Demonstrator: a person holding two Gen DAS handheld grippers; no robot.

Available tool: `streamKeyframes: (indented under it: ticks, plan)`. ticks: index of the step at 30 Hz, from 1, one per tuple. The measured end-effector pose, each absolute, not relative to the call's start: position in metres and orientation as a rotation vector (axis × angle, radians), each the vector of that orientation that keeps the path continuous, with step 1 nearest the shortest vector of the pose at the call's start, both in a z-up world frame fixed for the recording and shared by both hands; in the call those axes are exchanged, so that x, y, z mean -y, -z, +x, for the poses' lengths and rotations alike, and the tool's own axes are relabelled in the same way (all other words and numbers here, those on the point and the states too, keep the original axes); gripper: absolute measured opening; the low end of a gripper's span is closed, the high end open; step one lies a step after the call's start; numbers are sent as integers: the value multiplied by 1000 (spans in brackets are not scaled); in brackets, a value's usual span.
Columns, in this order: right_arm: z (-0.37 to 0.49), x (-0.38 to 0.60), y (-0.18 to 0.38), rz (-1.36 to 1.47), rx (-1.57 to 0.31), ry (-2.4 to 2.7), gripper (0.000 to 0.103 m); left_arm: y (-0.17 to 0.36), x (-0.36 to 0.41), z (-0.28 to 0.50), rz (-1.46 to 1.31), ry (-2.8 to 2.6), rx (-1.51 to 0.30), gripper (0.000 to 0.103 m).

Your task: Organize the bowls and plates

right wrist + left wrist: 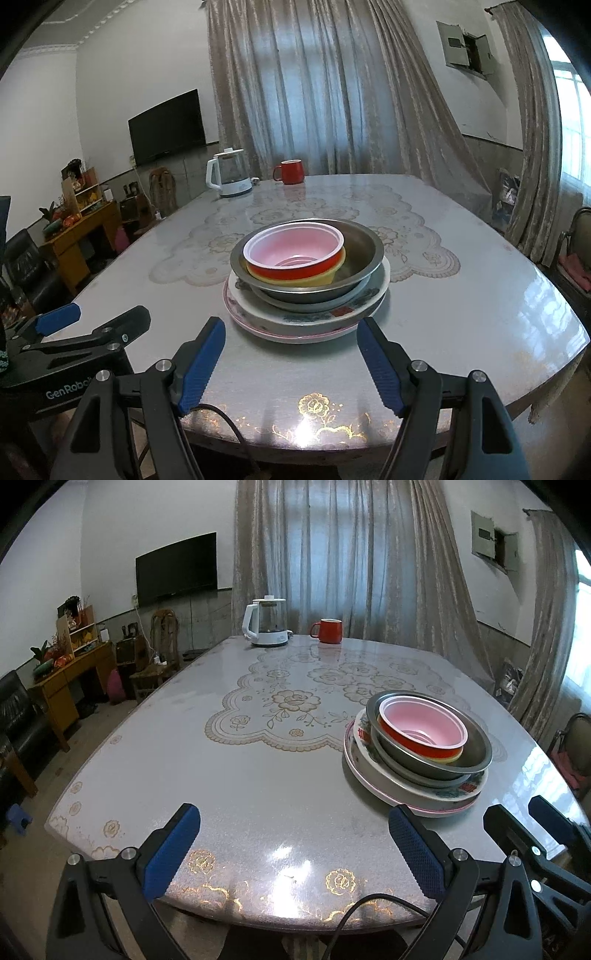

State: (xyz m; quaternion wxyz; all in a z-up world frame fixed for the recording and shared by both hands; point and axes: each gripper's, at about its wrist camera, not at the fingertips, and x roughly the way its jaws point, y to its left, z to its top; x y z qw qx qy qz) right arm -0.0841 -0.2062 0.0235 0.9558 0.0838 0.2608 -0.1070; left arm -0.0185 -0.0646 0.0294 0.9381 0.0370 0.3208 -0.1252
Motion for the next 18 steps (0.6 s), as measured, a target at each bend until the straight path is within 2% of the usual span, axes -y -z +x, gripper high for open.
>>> streamKeyframes:
  ticks: [18]
  plan:
    - [-81, 207, -18, 189, -560, 217, 75, -31, 65, -19, 89, 243, -644, 103]
